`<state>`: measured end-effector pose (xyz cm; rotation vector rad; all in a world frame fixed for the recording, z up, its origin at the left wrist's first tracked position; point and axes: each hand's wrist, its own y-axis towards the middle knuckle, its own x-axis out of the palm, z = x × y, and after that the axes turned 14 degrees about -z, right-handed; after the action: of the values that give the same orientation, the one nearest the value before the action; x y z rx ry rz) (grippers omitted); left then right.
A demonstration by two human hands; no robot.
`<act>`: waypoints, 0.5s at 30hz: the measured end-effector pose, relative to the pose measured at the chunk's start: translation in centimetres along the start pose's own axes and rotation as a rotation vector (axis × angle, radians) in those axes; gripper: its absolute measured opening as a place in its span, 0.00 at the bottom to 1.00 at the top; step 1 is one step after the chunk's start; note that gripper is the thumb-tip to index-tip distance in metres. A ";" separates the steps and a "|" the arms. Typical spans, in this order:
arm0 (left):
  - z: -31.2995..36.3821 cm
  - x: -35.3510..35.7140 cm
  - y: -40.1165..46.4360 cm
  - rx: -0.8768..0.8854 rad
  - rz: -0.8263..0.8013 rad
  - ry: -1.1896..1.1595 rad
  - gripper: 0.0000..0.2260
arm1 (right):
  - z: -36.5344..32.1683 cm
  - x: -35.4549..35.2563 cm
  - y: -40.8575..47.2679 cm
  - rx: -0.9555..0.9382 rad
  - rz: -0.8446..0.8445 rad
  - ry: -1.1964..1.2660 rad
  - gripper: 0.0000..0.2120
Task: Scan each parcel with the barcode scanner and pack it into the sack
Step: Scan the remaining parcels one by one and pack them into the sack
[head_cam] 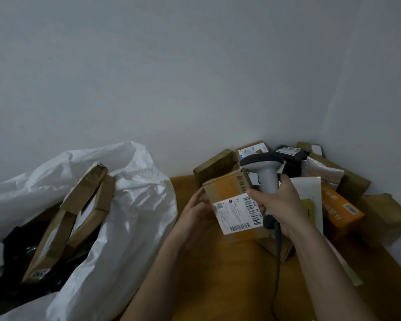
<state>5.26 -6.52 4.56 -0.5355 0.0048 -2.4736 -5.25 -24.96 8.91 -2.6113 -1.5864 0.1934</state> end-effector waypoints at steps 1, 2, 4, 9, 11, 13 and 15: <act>0.4 -0.1 0.0 0.040 -0.003 -0.009 0.34 | -0.1 -0.1 -0.1 0.007 -0.026 -0.057 0.22; 0.7 -0.2 0.0 0.056 -0.007 0.006 0.33 | -0.2 -0.2 -0.3 0.017 -0.049 -0.105 0.23; 1.4 -0.2 -0.2 0.066 -0.018 0.069 0.29 | -0.3 -0.1 -0.6 0.021 -0.068 -0.160 0.23; 0.9 -0.6 -0.5 0.049 0.204 0.036 0.19 | -1.3 -0.2 -1.4 -0.029 0.034 -0.191 0.12; 0.1 -0.9 -0.3 0.048 0.342 -0.098 0.21 | -2.1 -0.5 -1.9 -0.011 0.039 -0.179 0.12; -0.4 -0.9 -0.3 0.035 0.393 -0.255 0.22 | -3.1 -0.9 -2.4 0.014 0.011 -0.165 0.13; -0.6 -0.7 -0.3 0.019 0.417 -0.387 0.21 | -4.1 -1.0 -3.2 0.008 -0.034 -0.178 0.15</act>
<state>5.37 -6.01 3.79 -0.8978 -0.0556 -1.9358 -7.91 -24.41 13.44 -2.6234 -1.6774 0.4405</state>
